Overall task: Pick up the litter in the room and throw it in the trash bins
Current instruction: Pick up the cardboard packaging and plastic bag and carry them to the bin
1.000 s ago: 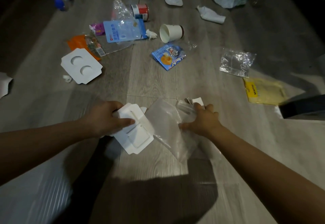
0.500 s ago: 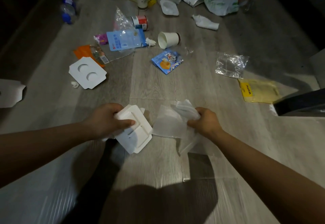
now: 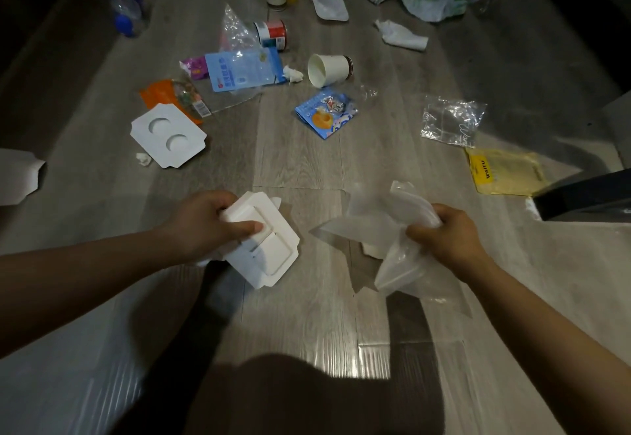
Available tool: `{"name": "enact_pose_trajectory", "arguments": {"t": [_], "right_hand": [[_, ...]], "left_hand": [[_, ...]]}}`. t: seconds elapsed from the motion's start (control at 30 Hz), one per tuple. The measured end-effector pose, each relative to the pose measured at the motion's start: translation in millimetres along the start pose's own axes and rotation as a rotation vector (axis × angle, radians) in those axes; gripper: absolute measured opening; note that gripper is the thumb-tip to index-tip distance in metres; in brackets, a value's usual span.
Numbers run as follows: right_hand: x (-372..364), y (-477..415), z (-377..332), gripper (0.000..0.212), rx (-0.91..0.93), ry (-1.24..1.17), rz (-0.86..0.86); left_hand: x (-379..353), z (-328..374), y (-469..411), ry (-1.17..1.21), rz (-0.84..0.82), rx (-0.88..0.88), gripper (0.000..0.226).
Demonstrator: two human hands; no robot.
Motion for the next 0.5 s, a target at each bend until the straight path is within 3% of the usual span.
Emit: {"name": "enact_pose_trajectory", "arguments": {"t": [0.2,0.37,0.5], "right_hand": [[5.5,9.4,8.1,0.021,-0.017,0.042,-0.011],[22.5,24.2,-17.8,0.021,-0.035,-0.038,0.001],[43.5,42.3,-48.6,0.018,-0.118,-0.107,-0.009]], "left_hand": [[-1.8,8.0,3.1,0.022,-0.014,-0.015,0.017],[8.2,30.6,9.7,0.077,-0.035,0.013,0.024],[29.7,49.4,23.0,0.189,0.045,0.111,0.013]]}}
Point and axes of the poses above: each hand's wrist, its own y-axis away from the middle knuckle, its own x-axis out of the back of the hand, z = x × y, the point moved 6 cm from there along -y, towards the middle knuckle, and after that the axes turned 7 degrees about z, right-handed, at the moved point
